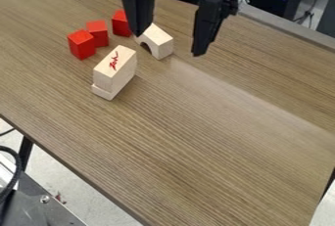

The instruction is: Move the white rectangular block near the arch

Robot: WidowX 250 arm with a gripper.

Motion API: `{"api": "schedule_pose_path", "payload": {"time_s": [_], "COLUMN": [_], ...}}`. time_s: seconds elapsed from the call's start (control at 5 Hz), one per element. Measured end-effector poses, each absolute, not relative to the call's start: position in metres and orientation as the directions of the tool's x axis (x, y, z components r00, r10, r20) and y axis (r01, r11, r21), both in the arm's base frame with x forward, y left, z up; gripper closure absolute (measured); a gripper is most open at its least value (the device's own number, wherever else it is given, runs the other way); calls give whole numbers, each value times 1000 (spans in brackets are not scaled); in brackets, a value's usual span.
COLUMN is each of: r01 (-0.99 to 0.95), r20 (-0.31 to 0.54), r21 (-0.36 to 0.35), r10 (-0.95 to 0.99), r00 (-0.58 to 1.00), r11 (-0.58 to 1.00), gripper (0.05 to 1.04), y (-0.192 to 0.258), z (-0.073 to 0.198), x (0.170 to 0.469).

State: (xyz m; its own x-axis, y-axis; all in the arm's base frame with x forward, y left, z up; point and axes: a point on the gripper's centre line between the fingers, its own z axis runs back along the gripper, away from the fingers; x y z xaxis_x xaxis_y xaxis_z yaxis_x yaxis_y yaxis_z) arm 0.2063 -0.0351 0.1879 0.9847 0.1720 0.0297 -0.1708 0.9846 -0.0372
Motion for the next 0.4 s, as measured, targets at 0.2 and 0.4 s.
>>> {"api": "schedule_pose_path", "payload": {"time_s": [0.2,0.4], "r01": [-175,-170], "r20": [11,38], "r21": [-31,-8], "r10": [175,171], "r00": [985,985], "r11": [984,985], "gripper": [85,85], "y": [-34,-27], "z": [183,171], "x": [205,214]}}
